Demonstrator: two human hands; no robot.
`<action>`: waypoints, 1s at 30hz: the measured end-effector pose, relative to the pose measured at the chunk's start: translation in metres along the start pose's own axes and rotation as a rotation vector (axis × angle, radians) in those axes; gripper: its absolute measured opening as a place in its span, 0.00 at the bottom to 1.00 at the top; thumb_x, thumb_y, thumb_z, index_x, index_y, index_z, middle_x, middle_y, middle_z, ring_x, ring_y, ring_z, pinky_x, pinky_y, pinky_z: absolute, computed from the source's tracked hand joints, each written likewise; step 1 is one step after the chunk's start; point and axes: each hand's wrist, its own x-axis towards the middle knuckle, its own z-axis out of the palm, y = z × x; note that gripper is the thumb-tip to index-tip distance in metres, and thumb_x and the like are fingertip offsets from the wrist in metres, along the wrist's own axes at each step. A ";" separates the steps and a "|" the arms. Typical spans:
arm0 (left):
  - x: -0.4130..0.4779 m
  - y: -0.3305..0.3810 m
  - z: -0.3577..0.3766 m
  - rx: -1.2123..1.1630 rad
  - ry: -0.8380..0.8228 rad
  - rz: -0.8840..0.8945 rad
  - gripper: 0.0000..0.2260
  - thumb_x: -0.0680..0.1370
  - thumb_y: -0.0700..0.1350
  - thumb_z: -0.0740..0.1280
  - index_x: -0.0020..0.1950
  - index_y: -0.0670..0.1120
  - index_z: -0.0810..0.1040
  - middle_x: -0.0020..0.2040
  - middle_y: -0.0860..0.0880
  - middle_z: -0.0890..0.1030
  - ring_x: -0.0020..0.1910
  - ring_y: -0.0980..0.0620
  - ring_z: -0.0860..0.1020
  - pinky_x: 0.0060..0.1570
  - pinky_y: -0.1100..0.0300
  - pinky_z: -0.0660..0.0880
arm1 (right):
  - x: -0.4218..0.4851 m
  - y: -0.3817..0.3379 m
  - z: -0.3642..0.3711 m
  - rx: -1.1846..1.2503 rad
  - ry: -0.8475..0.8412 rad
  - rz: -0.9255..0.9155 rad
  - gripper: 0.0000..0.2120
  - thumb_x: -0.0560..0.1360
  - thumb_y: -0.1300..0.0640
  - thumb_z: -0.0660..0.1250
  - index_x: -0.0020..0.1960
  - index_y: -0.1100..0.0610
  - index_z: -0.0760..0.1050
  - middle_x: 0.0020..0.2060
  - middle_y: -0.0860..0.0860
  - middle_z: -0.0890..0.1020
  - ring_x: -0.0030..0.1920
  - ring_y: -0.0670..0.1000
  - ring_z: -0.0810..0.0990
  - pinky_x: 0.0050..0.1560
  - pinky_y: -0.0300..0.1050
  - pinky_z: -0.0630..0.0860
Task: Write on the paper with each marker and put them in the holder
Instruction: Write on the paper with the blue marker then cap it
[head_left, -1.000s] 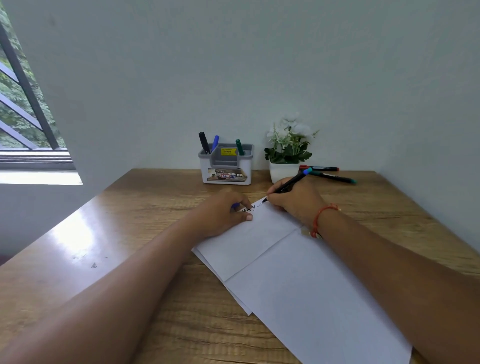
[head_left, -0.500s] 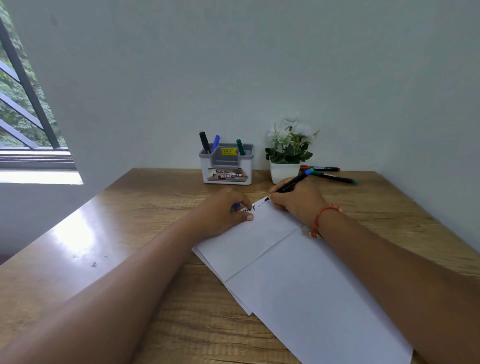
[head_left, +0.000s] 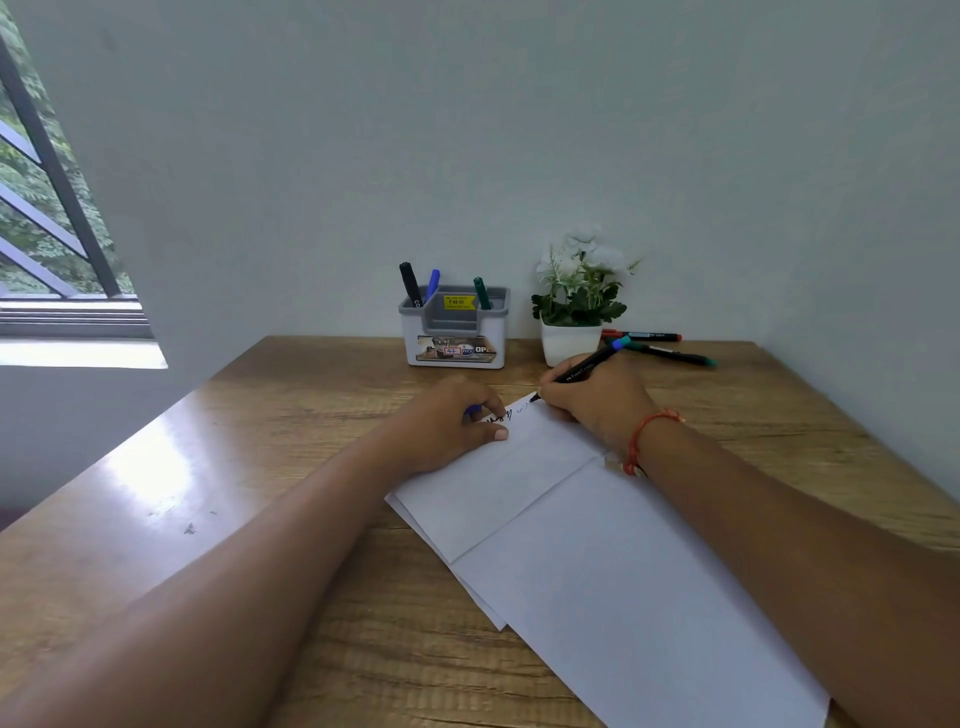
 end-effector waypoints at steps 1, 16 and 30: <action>0.000 -0.001 0.001 -0.001 0.001 0.004 0.13 0.77 0.54 0.70 0.60 0.52 0.80 0.52 0.50 0.77 0.49 0.51 0.75 0.51 0.56 0.75 | 0.001 -0.001 0.000 -0.004 -0.009 0.006 0.05 0.68 0.59 0.66 0.34 0.58 0.73 0.26 0.52 0.77 0.30 0.49 0.75 0.37 0.47 0.76; 0.000 0.001 0.000 -0.002 0.000 -0.001 0.14 0.77 0.53 0.70 0.61 0.51 0.80 0.53 0.49 0.78 0.50 0.51 0.76 0.52 0.54 0.76 | 0.001 -0.001 -0.001 0.065 -0.013 0.052 0.05 0.71 0.63 0.67 0.38 0.56 0.75 0.27 0.50 0.79 0.27 0.48 0.77 0.31 0.42 0.75; 0.000 0.001 -0.001 0.004 -0.008 -0.016 0.14 0.78 0.54 0.69 0.61 0.52 0.80 0.55 0.50 0.78 0.50 0.52 0.75 0.54 0.55 0.76 | -0.002 -0.003 -0.001 0.048 -0.042 0.060 0.03 0.75 0.65 0.64 0.43 0.61 0.75 0.28 0.52 0.76 0.20 0.41 0.73 0.24 0.33 0.70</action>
